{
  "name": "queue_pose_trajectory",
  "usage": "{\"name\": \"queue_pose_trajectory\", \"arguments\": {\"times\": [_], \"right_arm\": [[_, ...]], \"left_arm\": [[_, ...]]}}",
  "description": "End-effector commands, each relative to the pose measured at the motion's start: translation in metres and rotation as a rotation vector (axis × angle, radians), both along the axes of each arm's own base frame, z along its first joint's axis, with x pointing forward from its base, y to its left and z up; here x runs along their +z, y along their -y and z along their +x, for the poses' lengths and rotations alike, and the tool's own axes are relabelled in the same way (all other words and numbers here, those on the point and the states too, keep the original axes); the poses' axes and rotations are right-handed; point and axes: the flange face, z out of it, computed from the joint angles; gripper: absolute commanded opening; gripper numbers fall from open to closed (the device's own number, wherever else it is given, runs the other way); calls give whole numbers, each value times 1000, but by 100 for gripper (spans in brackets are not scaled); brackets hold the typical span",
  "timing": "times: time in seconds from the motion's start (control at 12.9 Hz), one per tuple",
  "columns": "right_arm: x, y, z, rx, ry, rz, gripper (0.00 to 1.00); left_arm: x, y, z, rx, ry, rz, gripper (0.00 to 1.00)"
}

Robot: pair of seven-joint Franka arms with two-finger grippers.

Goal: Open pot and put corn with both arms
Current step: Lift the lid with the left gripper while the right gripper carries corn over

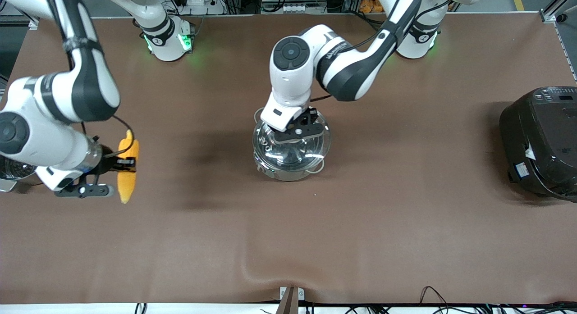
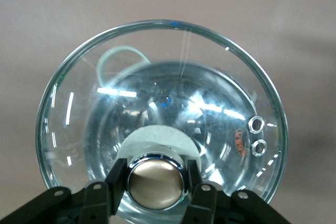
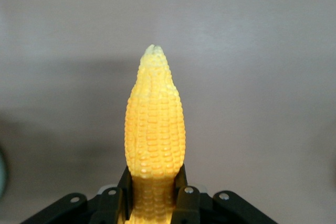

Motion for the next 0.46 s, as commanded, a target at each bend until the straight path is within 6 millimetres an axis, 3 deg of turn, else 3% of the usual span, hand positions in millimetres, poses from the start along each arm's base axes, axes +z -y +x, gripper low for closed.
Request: {"name": "queue_pose_trajectory", "arguments": {"times": [0.0, 0.23, 0.39], "right_arm": [[34, -68, -12, -41, 17, 6, 0], [55, -181, -48, -19, 68, 1, 0], [63, -243, -73, -56, 97, 7, 0]], "left_arm": [[22, -46, 31, 106, 10, 18, 0], [12, -129, 89, 242, -15, 59, 0], [7, -176, 116, 307, -25, 67, 0]]}}
